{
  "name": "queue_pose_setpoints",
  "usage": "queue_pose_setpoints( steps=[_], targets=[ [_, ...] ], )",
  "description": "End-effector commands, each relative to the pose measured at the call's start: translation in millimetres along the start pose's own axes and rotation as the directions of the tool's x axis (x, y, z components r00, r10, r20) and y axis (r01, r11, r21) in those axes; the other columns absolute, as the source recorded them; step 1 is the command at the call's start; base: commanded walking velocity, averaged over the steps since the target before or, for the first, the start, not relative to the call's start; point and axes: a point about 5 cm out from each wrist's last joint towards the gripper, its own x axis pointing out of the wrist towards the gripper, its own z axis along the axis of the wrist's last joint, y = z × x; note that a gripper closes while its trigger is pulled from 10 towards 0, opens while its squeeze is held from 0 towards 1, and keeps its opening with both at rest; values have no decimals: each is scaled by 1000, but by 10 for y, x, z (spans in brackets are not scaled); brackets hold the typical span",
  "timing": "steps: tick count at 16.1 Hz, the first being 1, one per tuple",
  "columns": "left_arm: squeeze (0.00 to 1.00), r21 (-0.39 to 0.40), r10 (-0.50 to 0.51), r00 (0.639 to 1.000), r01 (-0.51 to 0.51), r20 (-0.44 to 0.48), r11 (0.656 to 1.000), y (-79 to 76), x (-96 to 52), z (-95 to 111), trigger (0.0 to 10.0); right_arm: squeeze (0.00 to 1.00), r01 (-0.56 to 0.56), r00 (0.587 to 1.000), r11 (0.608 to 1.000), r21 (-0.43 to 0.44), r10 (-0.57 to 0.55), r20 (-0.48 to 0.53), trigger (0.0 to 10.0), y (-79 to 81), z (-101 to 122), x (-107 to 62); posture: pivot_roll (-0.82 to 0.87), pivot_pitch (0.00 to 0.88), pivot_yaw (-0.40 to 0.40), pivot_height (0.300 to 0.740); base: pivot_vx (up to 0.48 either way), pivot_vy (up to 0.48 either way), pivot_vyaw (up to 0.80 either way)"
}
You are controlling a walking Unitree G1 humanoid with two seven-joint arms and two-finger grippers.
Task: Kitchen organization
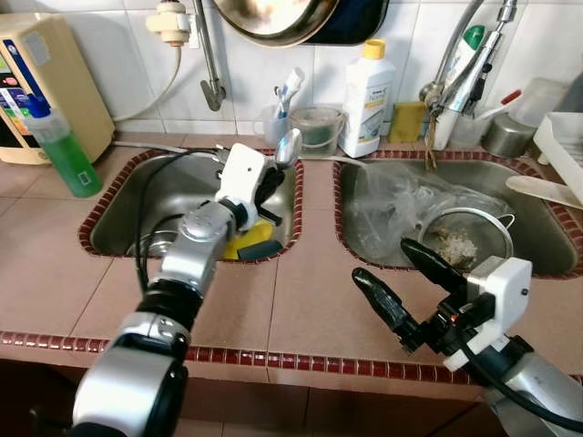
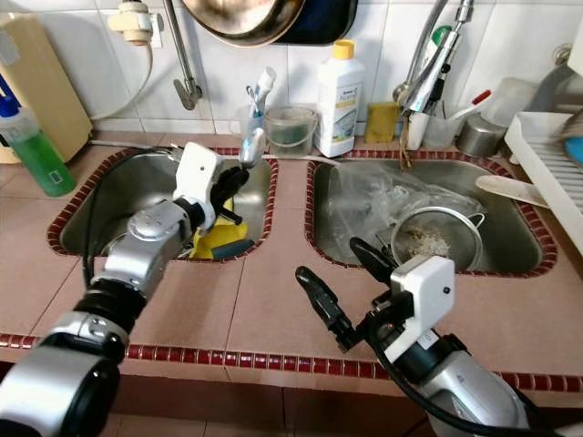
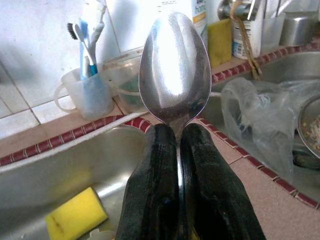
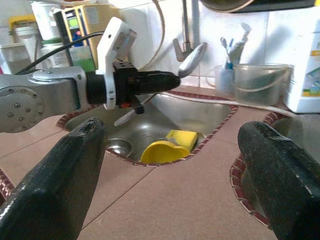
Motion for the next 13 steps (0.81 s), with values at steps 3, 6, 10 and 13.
queue_pose_setpoints(
  steps=[3,6,10,13],
  targets=[
    [0,59,-25,1000,24,7,998,149,-4,97,10000,0,51,998,998,20,-52,30,10000,36,128,-74,-222,123,73,740,0,0,0],
    [0,66,-22,1000,23,-14,998,235,-34,80,10000,0,80,996,997,21,-80,32,10000,52,187,-118,-229,165,74,740,0,0,0],
    [0,54,-1,999,3,-37,999,347,-98,20,10000,0,102,993,993,56,-105,58,10000,127,308,-196,-251,218,57,740,0,0,0],
    [0,37,34,998,-32,-51,999,434,-148,-29,10000,0,91,993,992,87,-97,66,10000,221,368,-244,-262,246,37,740,0,0,0]
  ],
)
